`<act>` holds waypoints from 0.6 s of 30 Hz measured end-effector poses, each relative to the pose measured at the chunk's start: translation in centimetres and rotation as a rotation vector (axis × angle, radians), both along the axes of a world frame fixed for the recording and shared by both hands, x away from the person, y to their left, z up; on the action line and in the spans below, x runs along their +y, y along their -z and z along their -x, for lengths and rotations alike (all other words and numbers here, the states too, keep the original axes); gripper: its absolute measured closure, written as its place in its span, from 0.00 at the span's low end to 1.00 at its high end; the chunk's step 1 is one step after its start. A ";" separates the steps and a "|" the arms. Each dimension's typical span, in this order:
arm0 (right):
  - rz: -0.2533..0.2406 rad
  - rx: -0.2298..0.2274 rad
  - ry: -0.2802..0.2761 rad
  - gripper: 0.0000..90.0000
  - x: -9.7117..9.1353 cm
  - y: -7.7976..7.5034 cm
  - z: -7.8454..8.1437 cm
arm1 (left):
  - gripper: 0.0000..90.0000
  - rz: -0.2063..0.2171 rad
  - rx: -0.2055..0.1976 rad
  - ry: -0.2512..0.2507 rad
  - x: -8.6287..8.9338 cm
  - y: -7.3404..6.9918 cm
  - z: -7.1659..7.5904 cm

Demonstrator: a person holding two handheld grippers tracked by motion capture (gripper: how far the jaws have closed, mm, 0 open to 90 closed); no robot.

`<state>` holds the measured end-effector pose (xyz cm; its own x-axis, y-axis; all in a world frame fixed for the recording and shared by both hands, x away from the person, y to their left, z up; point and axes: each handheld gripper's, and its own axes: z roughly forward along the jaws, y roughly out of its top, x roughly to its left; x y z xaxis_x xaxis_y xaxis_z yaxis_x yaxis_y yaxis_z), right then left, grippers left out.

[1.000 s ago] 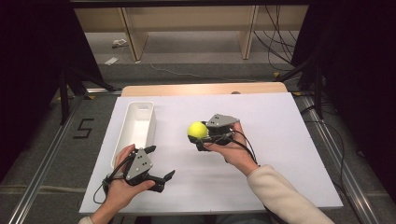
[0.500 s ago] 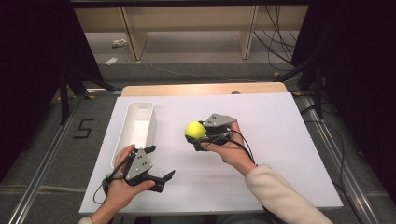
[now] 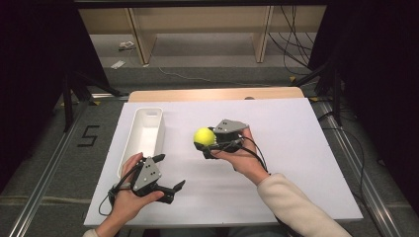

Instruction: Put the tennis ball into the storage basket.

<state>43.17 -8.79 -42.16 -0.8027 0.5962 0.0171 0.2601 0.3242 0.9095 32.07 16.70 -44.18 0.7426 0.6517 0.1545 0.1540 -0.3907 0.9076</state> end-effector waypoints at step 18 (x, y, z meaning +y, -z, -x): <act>-0.011 -0.007 -0.017 0.30 0.9 -0.3 -0.1 | 0.00 0.000 0.000 0.000 0.0 0.0 0.0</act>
<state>43.26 -7.84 -41.89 -0.8130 0.5820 0.0177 0.2478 0.3183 0.9150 32.06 16.69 -44.18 0.7423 0.6520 0.1545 0.1538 -0.3903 0.9078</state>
